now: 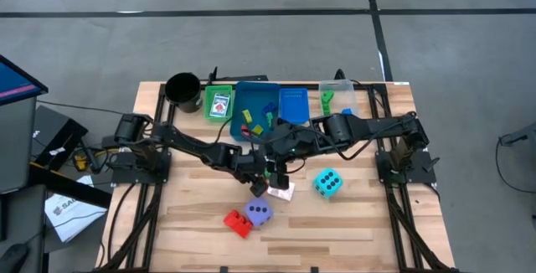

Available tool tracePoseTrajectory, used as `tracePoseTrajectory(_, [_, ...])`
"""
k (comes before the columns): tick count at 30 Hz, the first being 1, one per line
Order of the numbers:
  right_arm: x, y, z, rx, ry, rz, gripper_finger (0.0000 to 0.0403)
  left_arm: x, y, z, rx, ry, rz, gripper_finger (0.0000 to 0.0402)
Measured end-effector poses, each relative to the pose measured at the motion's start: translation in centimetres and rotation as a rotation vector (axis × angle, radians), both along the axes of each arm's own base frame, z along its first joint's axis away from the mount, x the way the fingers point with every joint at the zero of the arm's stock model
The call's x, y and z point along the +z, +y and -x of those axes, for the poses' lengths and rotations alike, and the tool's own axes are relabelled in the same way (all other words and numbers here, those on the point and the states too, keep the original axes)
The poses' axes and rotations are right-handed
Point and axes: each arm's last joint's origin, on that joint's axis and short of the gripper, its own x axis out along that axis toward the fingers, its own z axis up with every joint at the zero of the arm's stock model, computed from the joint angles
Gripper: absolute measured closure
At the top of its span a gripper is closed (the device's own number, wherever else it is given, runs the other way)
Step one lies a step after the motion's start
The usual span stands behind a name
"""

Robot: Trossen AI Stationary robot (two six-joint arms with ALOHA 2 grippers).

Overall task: Pick & Place Toys
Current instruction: Put the large red game piece into the transparent bin

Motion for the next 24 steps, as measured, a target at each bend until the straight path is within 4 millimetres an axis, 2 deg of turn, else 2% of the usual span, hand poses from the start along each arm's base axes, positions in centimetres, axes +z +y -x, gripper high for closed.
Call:
tracePoseTrajectory(7, [0.0, 0.0, 0.0, -0.006, 0.000, -0.007, 0.0237, -2.2, -0.8, -0.4, -0.036, 0.055, 0.061, 0.0143])
tracePoseTrajectory(12, [0.0, 0.0, 0.0, -0.006, 0.000, -0.007, 0.0237, -2.5, -1.4, -0.4, -0.051, 0.065, 0.054, 0.0149])
tracePoseTrajectory(16, [0.0, 0.0, 0.0, -0.006, 0.000, -0.007, 0.0237, -2.5, -1.4, -0.3, -0.051, 0.071, 0.054, 0.0194])
tracePoseTrajectory(20, [0.0, 0.0, 0.0, -0.006, 0.000, -0.006, 0.0237, -2.4, -1.4, -0.3, -0.058, 0.068, 0.068, 0.0278])
tracePoseTrajectory(24, [0.0, 0.0, 0.0, -0.006, 0.000, -0.006, 0.0237, -2.4, -1.4, -0.4, -0.079, 0.059, 0.058, 0.0280])
